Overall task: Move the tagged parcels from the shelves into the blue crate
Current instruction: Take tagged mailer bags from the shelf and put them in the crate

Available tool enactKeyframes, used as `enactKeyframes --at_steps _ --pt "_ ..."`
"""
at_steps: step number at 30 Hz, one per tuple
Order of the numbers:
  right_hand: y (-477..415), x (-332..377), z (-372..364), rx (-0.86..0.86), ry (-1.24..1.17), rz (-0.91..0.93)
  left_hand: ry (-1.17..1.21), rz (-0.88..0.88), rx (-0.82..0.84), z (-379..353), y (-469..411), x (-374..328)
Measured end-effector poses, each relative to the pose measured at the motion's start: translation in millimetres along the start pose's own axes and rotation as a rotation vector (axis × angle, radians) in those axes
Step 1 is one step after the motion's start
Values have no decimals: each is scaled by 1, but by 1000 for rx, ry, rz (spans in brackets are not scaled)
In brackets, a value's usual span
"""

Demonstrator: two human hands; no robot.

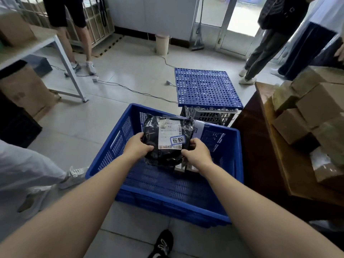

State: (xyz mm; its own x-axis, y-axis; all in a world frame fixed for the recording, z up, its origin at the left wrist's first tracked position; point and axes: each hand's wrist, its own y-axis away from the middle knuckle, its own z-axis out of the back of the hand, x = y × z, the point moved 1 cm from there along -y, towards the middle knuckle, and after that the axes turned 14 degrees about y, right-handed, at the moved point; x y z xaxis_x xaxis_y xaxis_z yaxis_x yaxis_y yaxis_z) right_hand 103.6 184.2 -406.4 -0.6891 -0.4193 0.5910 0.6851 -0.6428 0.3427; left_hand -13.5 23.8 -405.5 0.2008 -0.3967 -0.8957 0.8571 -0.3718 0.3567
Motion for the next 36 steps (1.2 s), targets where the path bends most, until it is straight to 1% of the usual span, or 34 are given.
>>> enactKeyframes --at_steps 5,11,15,23,29,33,36 --pt "-66 17 -16 55 29 -12 -52 51 -25 1 -61 -2" --pt "-121 32 -42 122 28 -39 -94 97 -45 5 -120 6" --pt "-150 39 -61 157 21 -84 -116 109 -48 9 -157 19" --pt "-204 51 -113 192 -23 -203 -145 171 -3 22 -237 47" --pt "-249 50 -167 182 -70 -291 -208 192 51 24 -308 88" --pt "-280 35 -208 223 -98 -360 -262 236 38 17 -352 135" --pt "-304 18 -241 261 -112 -381 -260 276 28 8 -378 175"
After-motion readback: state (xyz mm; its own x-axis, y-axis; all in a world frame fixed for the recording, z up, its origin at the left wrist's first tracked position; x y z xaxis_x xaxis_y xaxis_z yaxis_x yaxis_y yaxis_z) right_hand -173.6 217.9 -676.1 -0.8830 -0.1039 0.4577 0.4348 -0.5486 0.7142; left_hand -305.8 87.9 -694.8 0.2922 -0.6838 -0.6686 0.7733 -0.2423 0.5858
